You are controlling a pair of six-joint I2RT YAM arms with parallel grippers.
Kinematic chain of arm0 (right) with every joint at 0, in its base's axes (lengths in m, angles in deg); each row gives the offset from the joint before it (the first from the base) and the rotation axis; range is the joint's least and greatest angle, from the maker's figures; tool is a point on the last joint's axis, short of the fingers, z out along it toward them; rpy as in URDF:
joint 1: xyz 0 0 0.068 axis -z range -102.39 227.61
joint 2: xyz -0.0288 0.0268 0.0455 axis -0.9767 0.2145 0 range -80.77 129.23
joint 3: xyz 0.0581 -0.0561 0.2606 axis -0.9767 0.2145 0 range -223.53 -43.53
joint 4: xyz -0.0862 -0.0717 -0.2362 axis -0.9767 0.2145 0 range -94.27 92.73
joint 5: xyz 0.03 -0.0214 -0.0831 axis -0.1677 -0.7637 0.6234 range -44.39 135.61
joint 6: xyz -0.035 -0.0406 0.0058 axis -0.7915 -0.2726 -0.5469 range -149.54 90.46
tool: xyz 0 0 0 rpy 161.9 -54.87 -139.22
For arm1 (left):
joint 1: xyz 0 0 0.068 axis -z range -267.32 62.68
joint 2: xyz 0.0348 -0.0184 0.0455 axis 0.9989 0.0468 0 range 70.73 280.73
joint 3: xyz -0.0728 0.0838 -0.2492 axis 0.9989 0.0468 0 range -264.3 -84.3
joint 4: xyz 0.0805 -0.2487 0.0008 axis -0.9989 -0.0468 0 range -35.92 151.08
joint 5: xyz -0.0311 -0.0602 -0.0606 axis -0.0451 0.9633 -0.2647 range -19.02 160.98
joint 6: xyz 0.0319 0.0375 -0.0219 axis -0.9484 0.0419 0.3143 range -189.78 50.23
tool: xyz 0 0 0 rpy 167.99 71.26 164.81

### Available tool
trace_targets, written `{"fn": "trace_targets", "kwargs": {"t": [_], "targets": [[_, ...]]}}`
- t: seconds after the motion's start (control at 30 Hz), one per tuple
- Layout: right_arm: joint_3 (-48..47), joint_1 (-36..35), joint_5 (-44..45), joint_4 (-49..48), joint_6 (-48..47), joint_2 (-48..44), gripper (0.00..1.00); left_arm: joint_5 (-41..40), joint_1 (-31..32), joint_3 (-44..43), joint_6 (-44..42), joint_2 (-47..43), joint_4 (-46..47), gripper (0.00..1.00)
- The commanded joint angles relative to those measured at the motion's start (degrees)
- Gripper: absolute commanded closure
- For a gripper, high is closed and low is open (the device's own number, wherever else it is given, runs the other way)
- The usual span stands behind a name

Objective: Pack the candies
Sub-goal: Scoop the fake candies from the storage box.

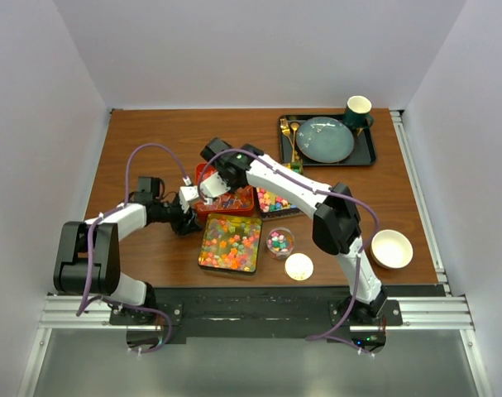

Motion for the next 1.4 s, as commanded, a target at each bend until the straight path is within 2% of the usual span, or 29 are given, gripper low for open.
{"fn": "trace_targets", "kwargs": {"t": [0.0, 0.2, 0.7, 1.03, 1.27, 1.37], "targets": [[-1.11, 0.09, 1.00, 3.94, -0.26, -1.24, 1.00, 3.38, 0.15, 0.98, 2.34, 0.02, 4.37, 0.46], [-4.99, 2.46, 2.50, 3.85, -1.31, -1.58, 1.00, 4.26, 0.15, 1.25, 3.67, 0.54, 5.87, 0.47], [-1.91, 5.89, 4.44, 2.17, -6.32, -3.16, 1.00, 4.62, 0.15, 1.77, 6.57, 1.25, 8.07, 0.48], [11.00, 6.07, 4.26, 0.51, -10.80, -8.44, 1.00, 3.47, 0.07, 1.34, 10.17, 2.74, 10.53, 0.50], [10.48, 6.07, 6.28, -2.39, -10.36, -6.95, 1.00, 3.91, 0.07, 2.48, 10.44, 2.48, 10.97, 0.50], [6.19, 6.42, 6.11, -2.22, -10.10, -5.81, 1.00, 4.61, 0.07, 2.65, 10.53, 2.57, 10.88, 0.50]]}}
